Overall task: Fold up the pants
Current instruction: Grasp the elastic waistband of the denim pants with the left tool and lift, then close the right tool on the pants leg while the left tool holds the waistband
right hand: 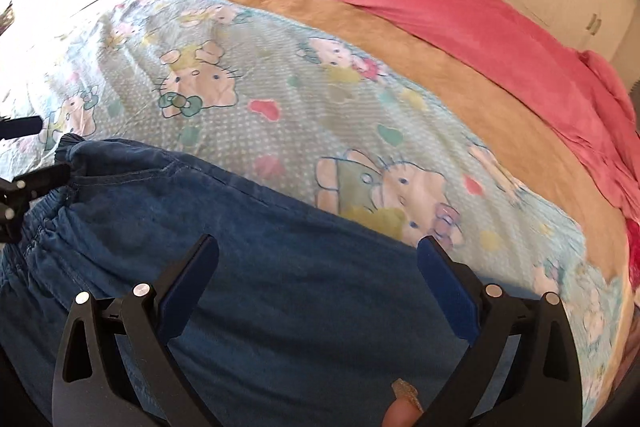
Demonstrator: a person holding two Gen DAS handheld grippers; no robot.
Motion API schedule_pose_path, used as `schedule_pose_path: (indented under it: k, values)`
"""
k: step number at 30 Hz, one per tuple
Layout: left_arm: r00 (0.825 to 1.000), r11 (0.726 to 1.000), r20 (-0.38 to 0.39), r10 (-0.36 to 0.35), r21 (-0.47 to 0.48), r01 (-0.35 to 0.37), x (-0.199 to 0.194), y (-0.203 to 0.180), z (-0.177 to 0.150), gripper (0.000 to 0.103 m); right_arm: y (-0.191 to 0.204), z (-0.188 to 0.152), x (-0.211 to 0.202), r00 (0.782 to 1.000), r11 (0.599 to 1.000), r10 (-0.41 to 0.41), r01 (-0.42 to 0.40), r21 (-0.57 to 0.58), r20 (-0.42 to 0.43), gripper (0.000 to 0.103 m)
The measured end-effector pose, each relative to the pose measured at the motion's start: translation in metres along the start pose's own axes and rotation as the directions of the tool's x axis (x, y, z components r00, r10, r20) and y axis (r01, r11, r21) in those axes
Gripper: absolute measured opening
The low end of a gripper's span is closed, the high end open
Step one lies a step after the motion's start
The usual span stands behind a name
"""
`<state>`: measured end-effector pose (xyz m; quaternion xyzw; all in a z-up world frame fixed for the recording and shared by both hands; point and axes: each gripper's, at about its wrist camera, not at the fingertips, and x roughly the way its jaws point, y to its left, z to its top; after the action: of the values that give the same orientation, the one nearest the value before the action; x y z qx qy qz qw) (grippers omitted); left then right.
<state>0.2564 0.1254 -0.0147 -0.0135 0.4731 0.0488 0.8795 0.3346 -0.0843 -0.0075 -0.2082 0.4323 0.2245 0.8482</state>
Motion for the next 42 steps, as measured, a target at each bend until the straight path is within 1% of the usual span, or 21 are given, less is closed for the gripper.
schedule_pose_path:
  k: [2,7,10,11,12,13,14,15,16,17,18,20,25,26,28,30,32,33,34,37,42]
  values:
    - [1.0,1.0,-0.001,-0.009,0.016,0.009,0.005,-0.003,0.002,0.094,0.002,0.003,0.006,1.0,0.999,0.002,-0.003,-0.032,-0.011,0.099]
    - [0.999,0.997,0.003,0.038,0.072,-0.038,0.017,-0.009,0.005,0.094,0.003,0.009,0.018,0.999,0.998,0.015,-0.017,-0.061,-0.04,0.099]
    - [1.0,0.997,0.009,0.029,0.076,-0.029,0.02,-0.009,0.006,0.092,0.004,0.012,0.023,0.999,0.996,0.012,-0.015,-0.087,-0.039,0.099]
    - [1.0,0.997,0.017,0.009,0.075,-0.01,0.02,-0.008,0.006,0.089,0.004,0.013,0.024,0.999,0.995,0.016,-0.019,-0.096,-0.039,0.099]
    - [1.0,0.997,0.02,-0.006,0.074,0.004,0.02,-0.007,0.006,0.081,0.006,0.014,0.025,0.999,0.994,0.02,-0.025,-0.109,-0.041,0.099]
    - [0.999,0.997,0.023,-0.028,0.073,0.026,0.02,-0.007,0.005,0.076,0.009,0.014,0.026,0.999,0.991,0.021,-0.026,-0.128,-0.042,0.099]
    - [0.999,0.996,0.024,-0.046,0.075,0.045,0.021,-0.007,0.005,0.066,0.01,0.014,0.026,0.999,0.99,0.02,-0.026,-0.139,-0.041,0.099]
    - [0.998,0.995,0.026,-0.065,0.076,0.063,0.021,-0.007,0.005,0.051,0.013,0.015,0.027,0.999,0.987,0.019,-0.025,-0.159,-0.04,0.099]
    - [0.995,0.992,0.025,-0.1,0.08,0.098,0.023,-0.008,0.005,0.044,0.016,0.016,0.028,0.999,0.984,0.015,-0.022,-0.177,-0.04,0.099]
    - [0.993,0.99,0.027,-0.115,0.08,0.113,0.023,-0.008,0.005,0.036,0.018,0.017,0.029,0.999,0.982,0.009,-0.017,-0.19,-0.039,0.099]
    - [0.992,0.989,0.037,-0.123,0.089,0.119,0.022,-0.009,0.004,0.032,0.021,0.018,0.031,0.999,0.98,0.007,-0.015,-0.201,-0.04,0.099]
    - [0.988,0.984,0.063,-0.142,0.116,0.134,0.014,-0.01,0.001,0.029,0.024,0.02,0.033,0.999,0.976,0.013,-0.021,-0.215,-0.04,0.099]
    - [0.968,0.974,0.12,-0.219,0.094,0.208,-0.013,-0.004,-0.006,0.028,0.031,0.014,0.037,0.999,0.972,0.027,-0.03,-0.233,-0.016,0.097]
    - [0.967,0.973,0.126,-0.223,0.091,0.213,-0.016,-0.004,-0.007,0.028,0.031,0.012,0.035,0.999,0.973,0.033,-0.034,-0.229,-0.007,0.095]
    - [0.963,0.97,0.134,-0.236,0.096,0.224,-0.023,-0.005,-0.01,0.027,0.03,0.006,0.031,0.997,0.975,0.082,-0.079,-0.208,0.008,0.072]
    - [0.965,0.971,0.142,-0.222,0.119,0.206,-0.028,-0.011,-0.012,0.027,0.031,-0.001,0.028,0.994,0.976,0.109,-0.105,-0.189,0.012,0.062]
    - [0.968,0.974,0.154,-0.198,0.142,0.176,-0.032,-0.016,-0.015,0.027,0.034,-0.006,0.024,0.993,0.976,0.114,-0.108,-0.187,0.023,0.047]
    - [0.969,0.975,0.161,-0.187,0.154,0.163,-0.034,-0.019,-0.017,0.027,0.034,-0.01,0.021,0.991,0.976,0.129,-0.122,-0.178,0.028,0.03]
    - [0.97,0.975,0.168,-0.178,0.166,0.15,-0.036,-0.021,-0.018,0.027,0.034,-0.012,0.018,0.991,0.978,0.133,-0.127,-0.167,0.028,0.018]
    - [0.969,0.975,0.184,-0.166,0.18,0.133,-0.042,-0.022,-0.023,0.027,0.029,-0.021,0.003,0.988,0.984,0.144,-0.137,-0.117,0.058,0.009]
    - [0.964,0.976,0.219,-0.149,0.189,0.108,-0.059,-0.022,-0.036,0.027,0.022,-0.039,-0.044,0.968,0.98,0.198,-0.195,-0.032,0.154,0.006]
